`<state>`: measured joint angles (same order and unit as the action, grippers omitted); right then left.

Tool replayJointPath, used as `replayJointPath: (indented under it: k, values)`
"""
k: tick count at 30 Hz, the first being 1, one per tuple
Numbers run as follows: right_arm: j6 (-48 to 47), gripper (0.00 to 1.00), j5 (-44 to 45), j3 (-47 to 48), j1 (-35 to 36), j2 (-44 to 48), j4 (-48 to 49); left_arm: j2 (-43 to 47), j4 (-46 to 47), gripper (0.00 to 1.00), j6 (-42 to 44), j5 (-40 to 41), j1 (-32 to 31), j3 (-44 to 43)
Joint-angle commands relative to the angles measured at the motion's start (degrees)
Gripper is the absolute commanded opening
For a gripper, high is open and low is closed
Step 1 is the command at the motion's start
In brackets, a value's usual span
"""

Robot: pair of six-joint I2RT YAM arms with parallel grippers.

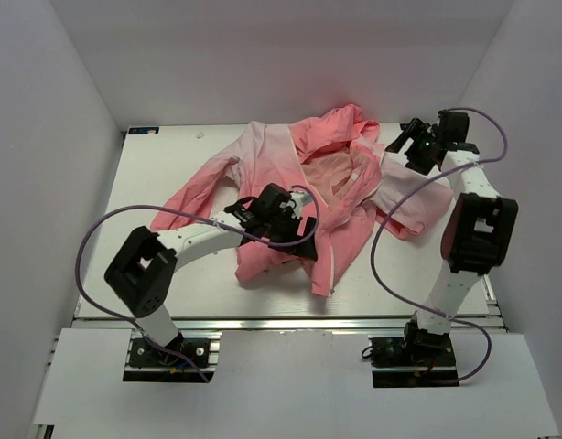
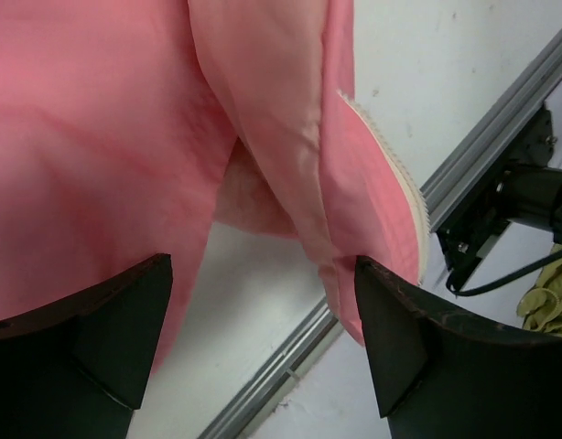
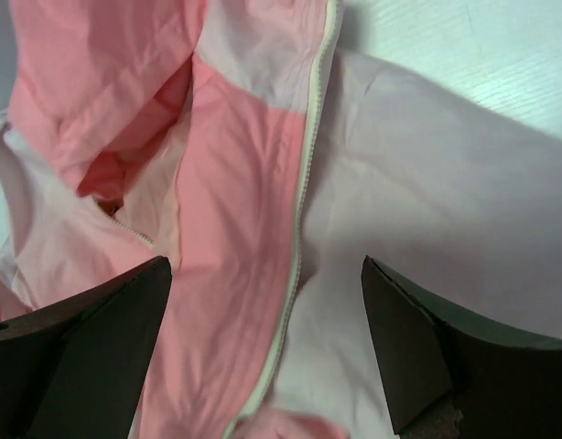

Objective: Zip up the jacket

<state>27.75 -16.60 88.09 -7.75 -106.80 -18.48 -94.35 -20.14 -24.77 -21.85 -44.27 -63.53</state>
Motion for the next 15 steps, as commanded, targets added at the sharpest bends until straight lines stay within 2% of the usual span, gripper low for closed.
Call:
replayJointPath:
  k: [1, 7, 8, 11, 12, 15]
  values:
    - [0.64, 0.89, -1.68, 8.55, 0.45, -8.11, 1.96, -1.89, -0.51, 0.89, 0.96, -2.41, -0.03, -4.32]
    - [-0.14, 0.89, 3.49, 22.98, 3.44, -22.54, -1.99, -6.90, -0.78, 0.61, 1.05, -4.16, -0.11, -7.14]
    - [-0.15, 0.89, 3.94, 25.87, 4.05, -23.79, -2.43, -7.34, -0.60, 0.50, 0.61, -4.43, -0.11, -7.22]
    - [1.60, 0.87, 5.17, 28.71, 5.99, -27.93, -3.14, -8.49, -0.69, 0.35, -0.10, -4.43, -0.11, -7.31]
    - [2.22, 0.86, 6.04, 28.71, 6.86, -29.06, -2.97, -8.40, -0.78, 0.26, -0.19, -4.43, -0.11, -7.14]
    - [4.07, 0.84, 6.50, 28.36, 7.66, -31.26, -1.47, -7.96, -1.04, 0.11, -0.19, -4.17, -0.11, -6.35]
